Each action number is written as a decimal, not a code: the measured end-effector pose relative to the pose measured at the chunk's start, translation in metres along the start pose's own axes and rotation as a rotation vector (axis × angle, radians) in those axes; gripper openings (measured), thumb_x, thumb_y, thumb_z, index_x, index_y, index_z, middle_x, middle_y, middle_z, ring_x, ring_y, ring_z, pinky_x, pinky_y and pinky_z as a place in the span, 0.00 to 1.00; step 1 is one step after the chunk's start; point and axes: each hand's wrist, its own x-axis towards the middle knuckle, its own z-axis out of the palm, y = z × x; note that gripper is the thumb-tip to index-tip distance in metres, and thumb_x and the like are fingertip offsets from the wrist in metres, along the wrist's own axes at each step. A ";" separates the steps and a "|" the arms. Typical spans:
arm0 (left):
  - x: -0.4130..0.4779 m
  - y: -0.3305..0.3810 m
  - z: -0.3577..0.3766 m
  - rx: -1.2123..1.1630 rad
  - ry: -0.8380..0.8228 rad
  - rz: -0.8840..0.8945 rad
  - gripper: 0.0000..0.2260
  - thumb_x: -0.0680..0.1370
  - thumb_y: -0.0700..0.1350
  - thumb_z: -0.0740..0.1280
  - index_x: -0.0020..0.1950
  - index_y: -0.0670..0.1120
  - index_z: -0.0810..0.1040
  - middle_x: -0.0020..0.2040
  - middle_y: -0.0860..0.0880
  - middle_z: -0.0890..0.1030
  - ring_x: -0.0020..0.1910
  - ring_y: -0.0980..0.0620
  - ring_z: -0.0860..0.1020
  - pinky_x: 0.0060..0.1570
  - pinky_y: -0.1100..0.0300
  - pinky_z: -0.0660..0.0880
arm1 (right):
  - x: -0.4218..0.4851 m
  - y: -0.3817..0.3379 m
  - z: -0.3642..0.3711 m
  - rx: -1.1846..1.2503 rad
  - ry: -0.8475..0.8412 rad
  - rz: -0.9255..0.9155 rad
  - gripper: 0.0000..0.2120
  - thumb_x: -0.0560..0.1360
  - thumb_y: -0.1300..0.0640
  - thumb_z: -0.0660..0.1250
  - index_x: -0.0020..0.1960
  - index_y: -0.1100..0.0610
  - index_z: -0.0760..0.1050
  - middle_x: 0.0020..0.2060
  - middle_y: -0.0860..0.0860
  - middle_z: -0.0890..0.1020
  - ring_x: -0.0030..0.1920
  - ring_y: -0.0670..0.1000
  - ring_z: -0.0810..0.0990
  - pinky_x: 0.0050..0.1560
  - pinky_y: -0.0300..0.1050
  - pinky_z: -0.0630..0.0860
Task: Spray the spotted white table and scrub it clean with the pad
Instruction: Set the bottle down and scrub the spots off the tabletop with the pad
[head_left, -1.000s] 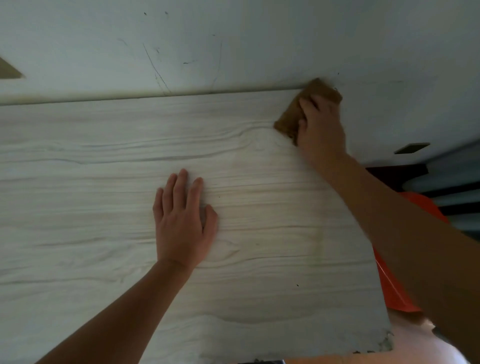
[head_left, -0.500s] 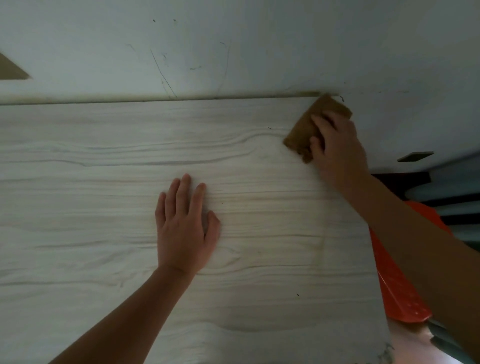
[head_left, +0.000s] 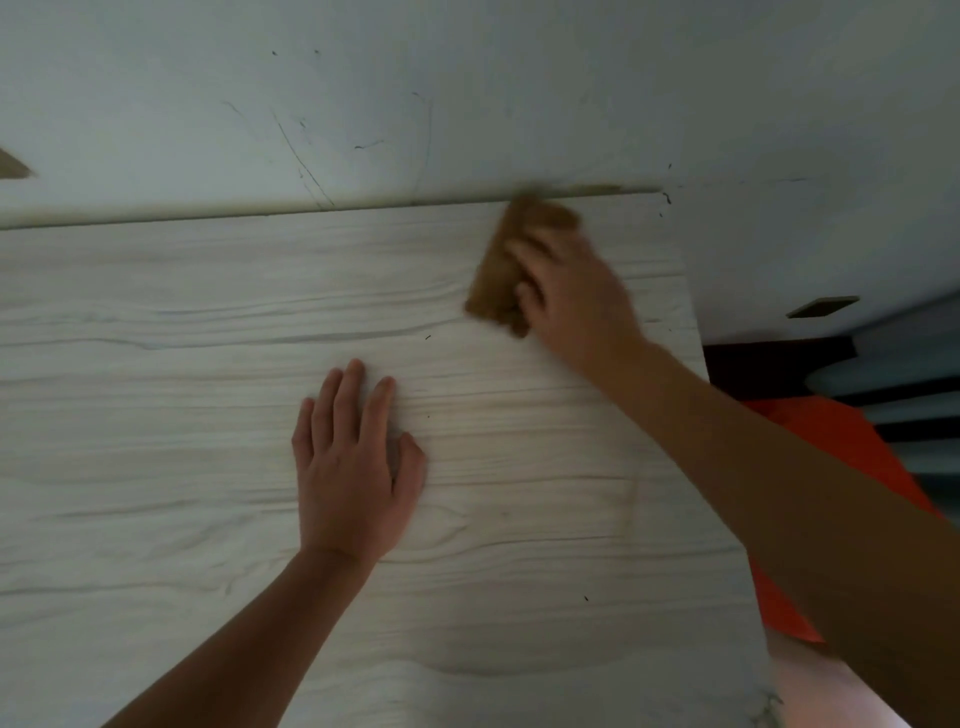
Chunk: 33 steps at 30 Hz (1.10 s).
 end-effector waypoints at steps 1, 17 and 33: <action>0.000 0.000 0.000 -0.001 0.000 0.001 0.26 0.79 0.52 0.57 0.76 0.44 0.71 0.80 0.39 0.66 0.80 0.39 0.62 0.79 0.39 0.56 | 0.000 0.016 -0.005 -0.007 0.033 0.099 0.22 0.79 0.54 0.62 0.72 0.56 0.71 0.71 0.56 0.71 0.70 0.59 0.69 0.66 0.56 0.72; 0.000 0.000 -0.001 0.009 -0.014 0.006 0.26 0.80 0.52 0.57 0.76 0.43 0.71 0.80 0.39 0.66 0.80 0.38 0.61 0.79 0.39 0.57 | -0.028 -0.041 0.009 -0.017 -0.108 -0.382 0.24 0.78 0.52 0.60 0.72 0.55 0.72 0.71 0.55 0.73 0.69 0.57 0.71 0.68 0.51 0.70; 0.000 -0.002 0.000 0.025 -0.018 0.009 0.26 0.80 0.53 0.57 0.76 0.44 0.71 0.80 0.40 0.65 0.81 0.40 0.61 0.80 0.41 0.56 | 0.008 -0.090 0.036 0.029 -0.021 -0.155 0.24 0.75 0.54 0.57 0.69 0.58 0.75 0.67 0.57 0.75 0.66 0.61 0.71 0.65 0.55 0.73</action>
